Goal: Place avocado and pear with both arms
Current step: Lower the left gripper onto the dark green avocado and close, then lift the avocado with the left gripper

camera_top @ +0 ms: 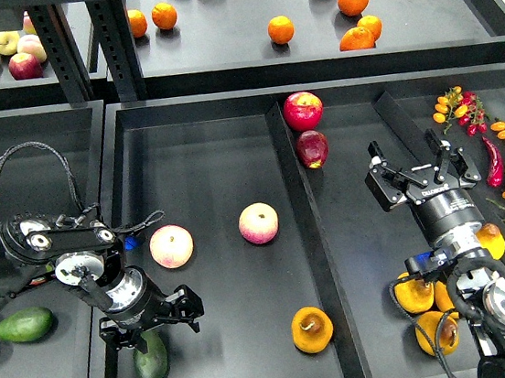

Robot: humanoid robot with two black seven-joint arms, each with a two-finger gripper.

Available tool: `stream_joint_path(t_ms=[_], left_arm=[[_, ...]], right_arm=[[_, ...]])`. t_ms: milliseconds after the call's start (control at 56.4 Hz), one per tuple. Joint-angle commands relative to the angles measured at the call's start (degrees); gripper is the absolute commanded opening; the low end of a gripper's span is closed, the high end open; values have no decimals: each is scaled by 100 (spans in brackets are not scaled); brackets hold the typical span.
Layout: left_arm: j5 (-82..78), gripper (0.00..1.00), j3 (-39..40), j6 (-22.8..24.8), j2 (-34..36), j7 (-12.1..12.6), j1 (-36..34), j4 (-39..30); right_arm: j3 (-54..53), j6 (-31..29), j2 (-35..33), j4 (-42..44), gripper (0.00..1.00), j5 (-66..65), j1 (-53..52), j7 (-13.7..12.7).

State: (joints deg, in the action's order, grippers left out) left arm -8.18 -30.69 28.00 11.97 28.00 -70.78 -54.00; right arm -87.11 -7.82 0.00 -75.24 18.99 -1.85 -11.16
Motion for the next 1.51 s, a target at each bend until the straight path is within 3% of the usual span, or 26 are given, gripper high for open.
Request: stream_joint_path(t_ms=[0, 1488], left_arm=[[0, 99, -86, 0, -28, 0, 38, 56], [0, 95, -139, 0, -397, 0, 671, 847]], right_arm=[[1, 0, 0, 1, 99, 0, 0, -1], [10, 0, 0, 1, 99, 8, 0, -1]])
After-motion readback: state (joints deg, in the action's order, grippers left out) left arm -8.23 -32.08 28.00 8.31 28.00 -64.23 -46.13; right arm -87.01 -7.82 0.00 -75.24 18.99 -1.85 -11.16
